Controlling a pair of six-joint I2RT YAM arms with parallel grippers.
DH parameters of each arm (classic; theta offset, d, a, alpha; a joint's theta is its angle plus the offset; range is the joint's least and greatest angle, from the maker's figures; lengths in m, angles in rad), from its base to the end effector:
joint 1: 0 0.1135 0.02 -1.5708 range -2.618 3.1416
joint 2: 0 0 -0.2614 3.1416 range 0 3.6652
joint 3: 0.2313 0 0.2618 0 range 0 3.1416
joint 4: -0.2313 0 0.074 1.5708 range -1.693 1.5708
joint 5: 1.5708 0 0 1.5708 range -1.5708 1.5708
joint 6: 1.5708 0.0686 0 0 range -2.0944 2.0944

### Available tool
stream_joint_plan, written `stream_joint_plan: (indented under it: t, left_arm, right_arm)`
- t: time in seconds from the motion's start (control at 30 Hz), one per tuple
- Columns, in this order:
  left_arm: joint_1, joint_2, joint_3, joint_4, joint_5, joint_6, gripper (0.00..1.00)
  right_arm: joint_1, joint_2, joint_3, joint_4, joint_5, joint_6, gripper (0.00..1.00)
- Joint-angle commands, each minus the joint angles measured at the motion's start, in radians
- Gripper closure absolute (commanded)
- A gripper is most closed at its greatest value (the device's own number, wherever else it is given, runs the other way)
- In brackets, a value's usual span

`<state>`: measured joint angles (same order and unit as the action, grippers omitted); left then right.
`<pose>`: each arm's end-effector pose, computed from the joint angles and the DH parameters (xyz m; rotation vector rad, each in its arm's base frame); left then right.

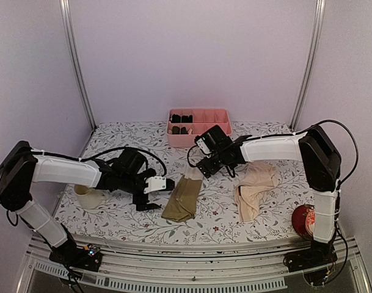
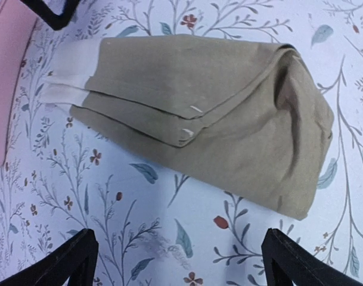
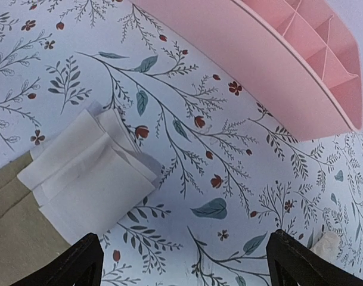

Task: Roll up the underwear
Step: Rotate the underwear at the center of the board, then smooth out the underwear at the center of the board.

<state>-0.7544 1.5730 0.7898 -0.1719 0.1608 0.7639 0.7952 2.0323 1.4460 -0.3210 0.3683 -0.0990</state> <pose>0.2296 -0.2308 0.1219 1.7803 1.7826 -0.1991 0.3445 0.3161 0.1478 -0.8973 2.2270 -0.1380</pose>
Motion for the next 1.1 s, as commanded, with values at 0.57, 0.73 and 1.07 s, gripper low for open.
stream_joint_plan:
  t: [0.57,0.73,1.07]
  left_arm:
    - [0.081,-0.044,-0.021,0.12,0.054,-0.051,0.02]
    - [0.081,-0.045,-0.026,0.123,0.059,-0.044,0.01]
    - [0.027,-0.129,-0.159,0.217,0.052,0.126,0.02]
  right_arm:
    - [-0.002,0.364,0.298,0.026,0.007,-0.084,0.01]
    - [-0.02,0.437,0.378,0.021,0.027,-0.106,0.01]
    - [-0.046,0.343,0.463,-0.008,-0.125,-0.148,0.01]
